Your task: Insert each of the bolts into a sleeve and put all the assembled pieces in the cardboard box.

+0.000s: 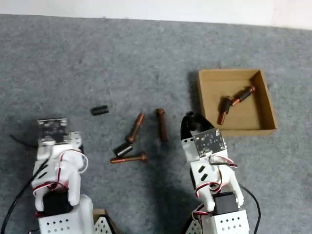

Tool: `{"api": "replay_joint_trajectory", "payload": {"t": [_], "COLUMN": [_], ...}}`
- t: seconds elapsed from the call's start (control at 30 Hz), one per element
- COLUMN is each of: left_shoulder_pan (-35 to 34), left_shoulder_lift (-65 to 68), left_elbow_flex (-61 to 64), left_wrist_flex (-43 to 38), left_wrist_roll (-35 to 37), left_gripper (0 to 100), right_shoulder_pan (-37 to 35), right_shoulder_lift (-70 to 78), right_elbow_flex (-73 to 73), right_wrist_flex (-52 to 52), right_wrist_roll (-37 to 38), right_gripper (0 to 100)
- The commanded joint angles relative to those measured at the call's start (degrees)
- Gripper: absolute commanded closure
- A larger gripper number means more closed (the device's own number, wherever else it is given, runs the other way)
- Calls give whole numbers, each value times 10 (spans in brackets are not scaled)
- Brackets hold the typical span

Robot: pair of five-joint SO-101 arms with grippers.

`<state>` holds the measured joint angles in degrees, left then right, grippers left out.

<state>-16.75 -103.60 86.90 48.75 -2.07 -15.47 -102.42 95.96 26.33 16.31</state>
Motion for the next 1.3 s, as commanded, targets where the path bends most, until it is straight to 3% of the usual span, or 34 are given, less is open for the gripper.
{"api": "replay_joint_trajectory", "payload": {"t": [0.0, 0.13, 0.27, 0.67, 0.87, 1.27], "left_shoulder_pan": [84, 153, 225, 340, 369, 364], "left_shoulder_lift": [1, 61, 222, 691, 833, 1051], "left_elbow_flex": [-63, -96, -155, -410, -487, -596], "left_wrist_flex": [19, 19, 18, 21, 19, 18], "left_wrist_roll": [-44, -81, -117, -118, -118, -118], "left_gripper": [931, 928, 881, 873, 873, 877], "right_shoulder_pan": [7, 6, 6, 6, 6, 6], "right_shoulder_lift": [-10, -9, -9, -8, -8, -9], "right_elbow_flex": [60, 60, 60, 60, 60, 60], "right_wrist_flex": [0, 0, 0, 0, 0, -2], "right_wrist_roll": [-4, -4, -4, -4, -2, -2], "right_gripper": [994, 994, 994, 994, 994, 994]}}
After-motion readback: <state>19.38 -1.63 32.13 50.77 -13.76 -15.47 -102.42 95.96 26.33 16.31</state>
